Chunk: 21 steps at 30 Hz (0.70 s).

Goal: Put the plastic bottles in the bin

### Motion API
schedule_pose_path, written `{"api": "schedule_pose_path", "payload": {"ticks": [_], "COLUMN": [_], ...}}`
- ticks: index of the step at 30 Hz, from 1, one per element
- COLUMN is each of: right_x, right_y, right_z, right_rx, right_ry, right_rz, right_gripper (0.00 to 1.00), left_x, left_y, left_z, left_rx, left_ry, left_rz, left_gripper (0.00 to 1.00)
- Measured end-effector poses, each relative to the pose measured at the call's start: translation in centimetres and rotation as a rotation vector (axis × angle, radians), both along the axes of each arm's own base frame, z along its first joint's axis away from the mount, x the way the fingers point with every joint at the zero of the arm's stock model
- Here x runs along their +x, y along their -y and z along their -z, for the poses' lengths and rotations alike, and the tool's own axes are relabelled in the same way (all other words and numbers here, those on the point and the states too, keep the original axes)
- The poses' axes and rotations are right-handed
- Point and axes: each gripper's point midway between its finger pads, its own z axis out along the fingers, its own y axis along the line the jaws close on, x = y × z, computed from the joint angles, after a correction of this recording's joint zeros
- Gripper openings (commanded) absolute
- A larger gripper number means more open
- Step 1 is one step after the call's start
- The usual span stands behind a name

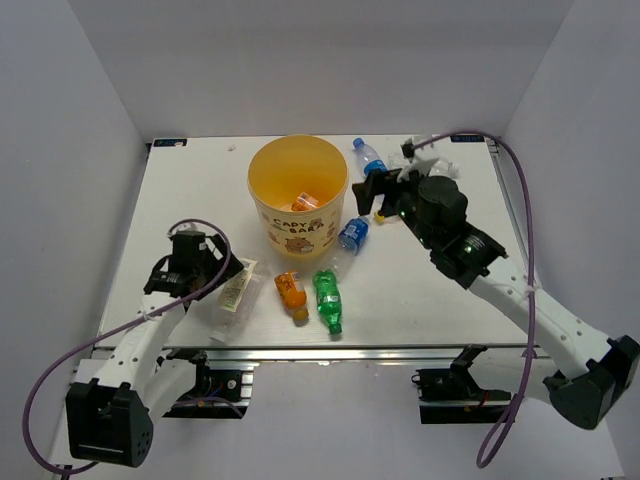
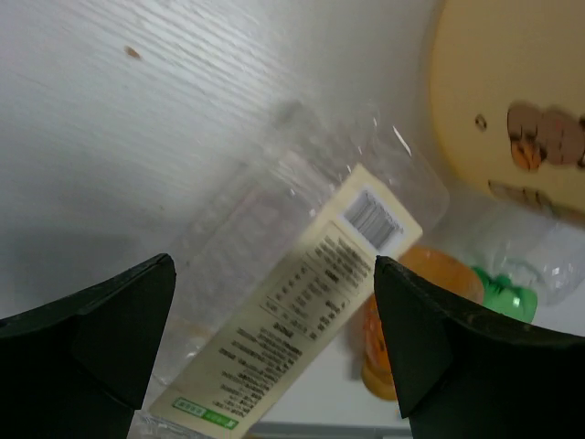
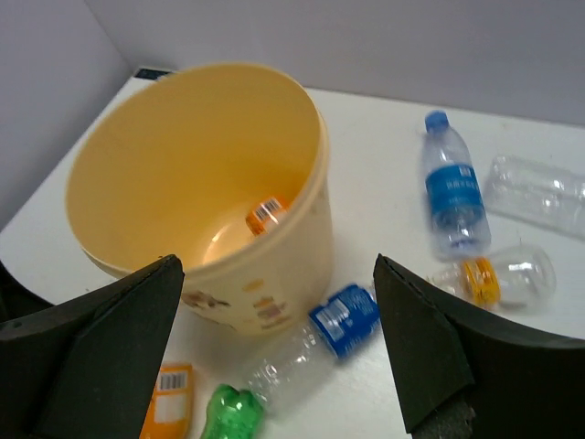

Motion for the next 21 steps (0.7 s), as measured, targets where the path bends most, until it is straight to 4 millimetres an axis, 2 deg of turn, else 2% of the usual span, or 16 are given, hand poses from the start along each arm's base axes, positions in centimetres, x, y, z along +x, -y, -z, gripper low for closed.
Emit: {"api": "schedule_pose_path", "payload": {"ticks": [4,7,11,18,19,20,21], "right_x": [-1.0,-1.8,-2.3,-2.6,-2.6,-2.7,-2.7], "right_y": [2.6,3.7,4.7,5.6,5.8,5.9,6.1], "right_z": [4.6,6.6,7.2,8.4,8.8,9.3,9.7], "right_rx": [-0.020,-0.032,-0.021,-0.015,-0.020,-0.026,-0.030], "right_ry": [-0.086,-0.130,-0.142,-0.165,-0.174,-0.185,-0.193], "right_rz": [0.041,0.056,0.073,0.094,0.099,0.103,0.108], "right_gripper": [0.89,0.89,0.89,0.90,0.89,0.89,0.89], "left_x": [-1.4,-2.2,-3.2,-5.6,-5.8,-5.9,-5.9], "left_y": [2.8,4.8,5.9,6.6,6.6,6.4,6.3], "left_z": [0.5,0.7,2.4,4.9,5.0,5.0,4.8], "left_rx": [0.004,0.033,0.099,0.263,0.275,0.286,0.291], "left_ry": [-0.023,-0.037,-0.119,-0.252,-0.257,-0.262,-0.262], "left_rz": [0.134,0.221,0.278,0.356,0.360,0.355,0.342], "left_gripper": [0.98,0.98,0.98,0.98,0.94,0.77,0.65]}}
